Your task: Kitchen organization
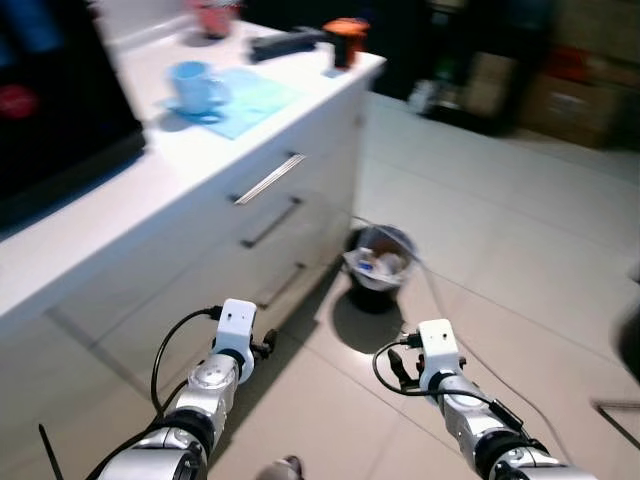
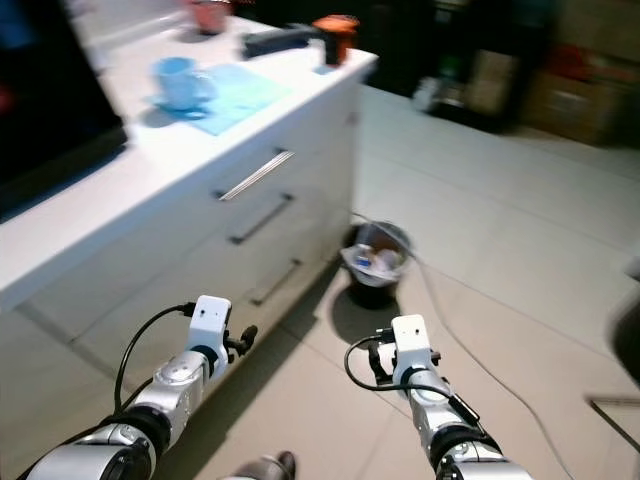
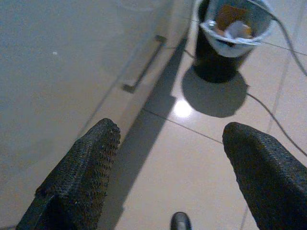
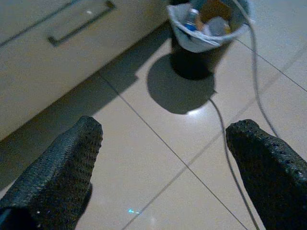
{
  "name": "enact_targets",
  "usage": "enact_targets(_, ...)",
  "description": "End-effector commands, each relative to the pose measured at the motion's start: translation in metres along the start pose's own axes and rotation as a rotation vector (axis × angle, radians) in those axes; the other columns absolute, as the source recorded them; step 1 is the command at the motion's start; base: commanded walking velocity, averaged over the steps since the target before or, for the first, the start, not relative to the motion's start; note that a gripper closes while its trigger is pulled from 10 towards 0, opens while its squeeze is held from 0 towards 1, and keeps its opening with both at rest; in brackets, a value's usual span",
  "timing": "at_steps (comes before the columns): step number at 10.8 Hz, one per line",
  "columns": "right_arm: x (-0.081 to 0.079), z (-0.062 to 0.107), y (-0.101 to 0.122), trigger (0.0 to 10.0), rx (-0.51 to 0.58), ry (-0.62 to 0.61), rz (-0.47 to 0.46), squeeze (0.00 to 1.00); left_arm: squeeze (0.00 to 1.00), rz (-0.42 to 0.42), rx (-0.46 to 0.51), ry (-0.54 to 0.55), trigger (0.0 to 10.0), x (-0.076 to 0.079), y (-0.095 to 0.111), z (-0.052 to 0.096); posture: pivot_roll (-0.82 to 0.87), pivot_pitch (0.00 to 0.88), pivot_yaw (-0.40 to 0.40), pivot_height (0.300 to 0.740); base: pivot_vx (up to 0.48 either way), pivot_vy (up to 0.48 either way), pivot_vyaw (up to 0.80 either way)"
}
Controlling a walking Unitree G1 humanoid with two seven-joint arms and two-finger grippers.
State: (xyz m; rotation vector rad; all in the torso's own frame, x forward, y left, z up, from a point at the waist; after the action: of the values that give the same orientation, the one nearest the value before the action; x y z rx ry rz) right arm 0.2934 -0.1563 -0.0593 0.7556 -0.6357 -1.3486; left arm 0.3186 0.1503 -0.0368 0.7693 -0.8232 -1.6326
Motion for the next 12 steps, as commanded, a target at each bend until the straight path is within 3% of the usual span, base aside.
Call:
enact_targets(1, -0.002, -0.001, 0.001, 10.0, -0.002, 0.008, -0.005, 0.00, 0.00, -0.009, -0.017, 0.006, 10.0, -0.002, -0.003, 0.000, 0.02, 0.000, 0.043, 0.740, 0.000, 0.000, 0.80)
enact_targets(6, -0.003, 0.000, -0.003, 10.0, -0.011, 0.016, -0.018, 0.00, 0.00, -0.020, -0.049, 0.002, 10.0, -0.001, -0.009, 0.001, 0.01, 0.000, 0.051, 0.740, 0.000, 0.000, 0.80)
enact_targets(8, -0.003, 0.000, -0.003, 10.0, -0.017, 0.020, -0.021, 0.00, 0.00, 0.051, -0.110, 0.035, 10.0, -0.007, -0.021, 0.004, 0.01, 0.000, 0.049, 0.740, 0.000, 0.000, 0.80)
enact_targets(12, 0.006, 0.003, -0.010, 10.0, -0.034, 0.005, -0.015, 0.00, 0.00, 0.049, -0.146, 0.068, 10.0, -0.017, -0.035, 0.009, 0.01, 0.000, 0.048, 0.740, 0.000, 0.000, 0.80)
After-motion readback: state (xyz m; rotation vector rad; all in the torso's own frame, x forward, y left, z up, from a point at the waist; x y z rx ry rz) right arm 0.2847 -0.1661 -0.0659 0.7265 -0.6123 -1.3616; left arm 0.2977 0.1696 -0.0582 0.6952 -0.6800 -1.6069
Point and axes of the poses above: a point about 5 cm out from each wrist's last joint towards the gripper, its own z axis pointing back from the gripper into the wrist, its own y axis along the axis of the wrist's last joint, x = y × z, the point moved 4 cm from there along -z, pointing out of the wrist towards the gripper, and after that the axes turned 3 degrees about -z, right-handed, at the moved point
